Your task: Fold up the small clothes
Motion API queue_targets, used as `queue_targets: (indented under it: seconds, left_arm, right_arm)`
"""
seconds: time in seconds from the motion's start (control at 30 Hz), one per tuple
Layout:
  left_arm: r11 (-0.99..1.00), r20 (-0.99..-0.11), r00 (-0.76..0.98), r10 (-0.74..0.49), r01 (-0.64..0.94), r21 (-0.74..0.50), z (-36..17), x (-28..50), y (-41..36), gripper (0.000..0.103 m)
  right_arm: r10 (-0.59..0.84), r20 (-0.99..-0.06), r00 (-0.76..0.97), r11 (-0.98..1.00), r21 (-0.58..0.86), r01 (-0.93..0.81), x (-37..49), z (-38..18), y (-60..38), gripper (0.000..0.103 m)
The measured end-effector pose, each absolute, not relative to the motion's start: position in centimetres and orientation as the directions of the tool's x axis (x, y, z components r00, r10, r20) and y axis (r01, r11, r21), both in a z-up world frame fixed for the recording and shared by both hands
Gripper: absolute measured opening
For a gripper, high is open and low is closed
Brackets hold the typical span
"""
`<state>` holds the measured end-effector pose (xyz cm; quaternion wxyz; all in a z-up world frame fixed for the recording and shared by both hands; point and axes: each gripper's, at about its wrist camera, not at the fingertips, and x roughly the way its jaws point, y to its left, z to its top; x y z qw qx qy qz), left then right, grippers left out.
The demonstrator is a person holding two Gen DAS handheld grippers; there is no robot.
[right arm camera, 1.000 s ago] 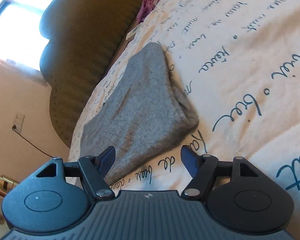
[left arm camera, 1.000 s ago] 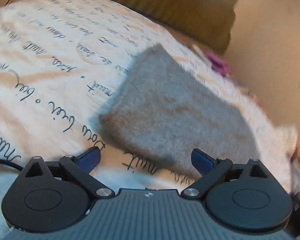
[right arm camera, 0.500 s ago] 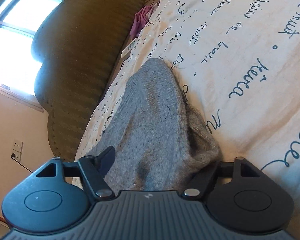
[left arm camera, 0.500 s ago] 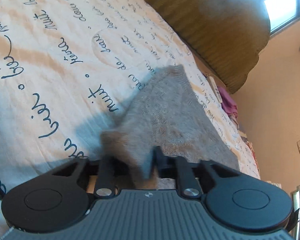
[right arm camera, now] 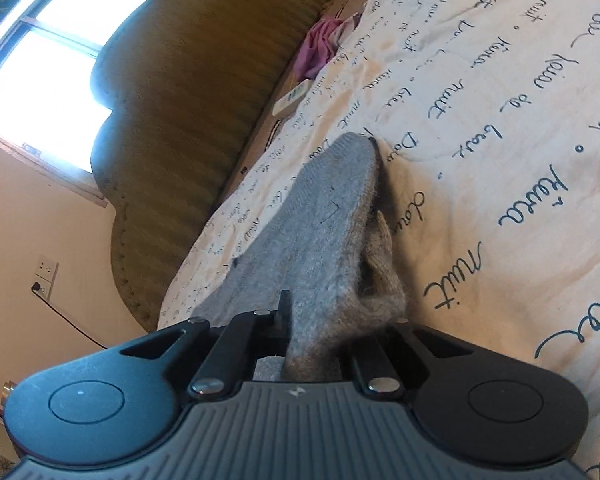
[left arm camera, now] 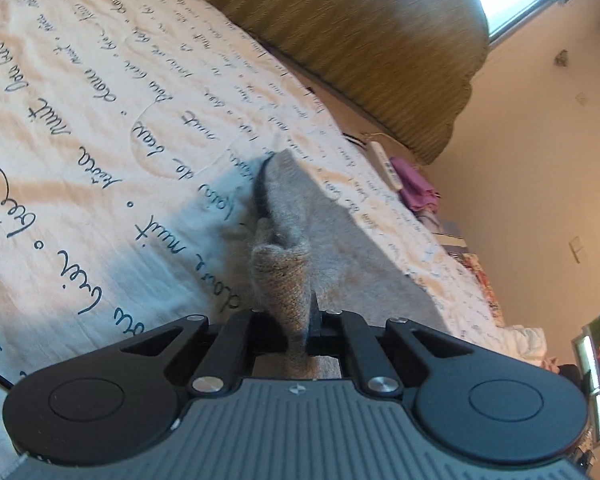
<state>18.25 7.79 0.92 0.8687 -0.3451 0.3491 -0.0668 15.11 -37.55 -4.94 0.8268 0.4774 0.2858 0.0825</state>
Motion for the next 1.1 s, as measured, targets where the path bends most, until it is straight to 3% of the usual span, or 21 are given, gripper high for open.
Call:
queue_targets:
  seconds: [0.3, 0.6, 0.8, 0.83, 0.9, 0.93, 1.0, 1.07, 1.1]
  left_arm:
    - [0.714, -0.556, 0.703, -0.443, -0.098, -0.693, 1.8, 12.1, 9.9, 0.007]
    - [0.744, -0.669, 0.594, -0.447, -0.169, -0.647, -1.0, 3.6, 12.1, 0.007]
    - [0.809, -0.719, 0.580, -0.383, -0.166, -0.564, -4.0, 3.6, 12.3, 0.007]
    - [0.815, -0.717, 0.584, -0.381, -0.155, -0.559, -4.0, 3.5, 12.3, 0.010]
    - [0.841, -0.712, 0.607, -0.353, -0.127, -0.525, -2.9, 2.7, 12.4, 0.026]
    - [0.869, -0.709, 0.629, -0.320, -0.103, -0.484, -2.0, 2.1, 12.4, 0.029]
    - [0.907, -0.695, 0.673, -0.253, -0.085, -0.413, -0.1, 1.0, 12.9, 0.051]
    - [0.927, -0.653, 0.733, -0.191, -0.083, -0.365, 1.8, 0.7, 13.7, 0.054]
    - [0.938, -0.622, 0.767, -0.159, -0.078, -0.337, 3.1, 1.1, 13.7, 0.055]
  right_arm:
    - [0.475, -0.386, 0.791, 0.548, 0.833, 0.077, 9.6, -3.5, -37.5, 0.004]
    - [0.513, -0.425, 0.746, 0.475, 0.864, 0.166, -0.5, -6.2, -37.6, 0.004]
    - [0.518, -0.477, 0.710, 0.478, 0.850, 0.222, -2.1, -8.4, -37.3, 0.008]
    - [0.500, -0.505, 0.703, 0.514, 0.827, 0.229, -1.9, -8.6, -37.0, 0.010]
    - [0.432, -0.556, 0.710, 0.623, 0.753, 0.211, -2.1, -7.8, -36.5, 0.012]
    - [0.409, -0.565, 0.716, 0.658, 0.727, 0.198, -2.2, -7.1, -36.7, 0.016]
    - [0.345, -0.571, 0.745, 0.725, 0.666, 0.174, -2.9, -5.5, -37.7, 0.031]
    - [0.247, -0.558, 0.792, 0.791, 0.589, 0.168, -3.3, -4.0, -39.2, 0.062]
    - [0.211, -0.550, 0.809, 0.814, 0.556, 0.166, -3.1, -3.3, -40.0, 0.064]
